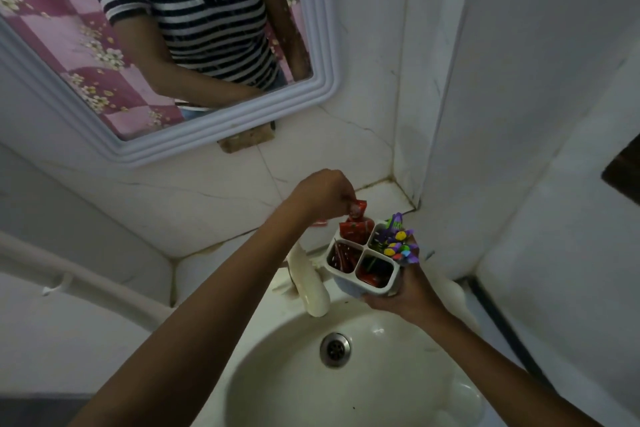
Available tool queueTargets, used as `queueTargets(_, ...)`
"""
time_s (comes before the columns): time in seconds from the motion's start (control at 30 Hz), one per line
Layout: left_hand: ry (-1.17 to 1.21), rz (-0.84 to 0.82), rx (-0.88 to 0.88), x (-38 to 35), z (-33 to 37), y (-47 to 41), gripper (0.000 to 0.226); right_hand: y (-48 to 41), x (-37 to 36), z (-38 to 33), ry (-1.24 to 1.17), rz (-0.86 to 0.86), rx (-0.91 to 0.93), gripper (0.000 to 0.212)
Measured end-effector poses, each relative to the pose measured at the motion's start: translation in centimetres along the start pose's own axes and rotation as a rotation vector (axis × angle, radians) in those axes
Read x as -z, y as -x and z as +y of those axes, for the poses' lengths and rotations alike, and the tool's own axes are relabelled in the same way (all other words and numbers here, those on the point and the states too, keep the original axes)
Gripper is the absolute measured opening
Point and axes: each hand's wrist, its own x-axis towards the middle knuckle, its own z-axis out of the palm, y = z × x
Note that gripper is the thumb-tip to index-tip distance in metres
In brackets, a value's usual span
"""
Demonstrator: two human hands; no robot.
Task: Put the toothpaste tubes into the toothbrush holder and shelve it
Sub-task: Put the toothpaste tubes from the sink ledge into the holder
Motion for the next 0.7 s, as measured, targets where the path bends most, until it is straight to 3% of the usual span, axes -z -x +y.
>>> queueTargets(0.23, -0.104, 0.048, -0.003, -1.1, 0.4, 0.0, 0.024, 0.0, -0.7, -0.6, -0.085, 0.012, -0.051, 0.117)
queueTargets(0.47, -0.02, -0.053, -0.014, -0.8, 0.5, 0.0, 0.014, -0.2, -0.8, -1.0, -0.073, -0.043, -0.107, 0.105)
queueTargets(0.53, 0.006, -0.021, -0.045, -0.6, -0.2, 0.9, 0.008, -0.1, -0.9, -1.0, -0.089, -0.041, -0.129, 0.096)
queueTargets(0.7, 0.228, 0.062, -0.007, 0.7, -2.3, 2.3, 0.018, -0.3, -1.1, -0.2, -0.162, -0.043, -0.122, 0.087)
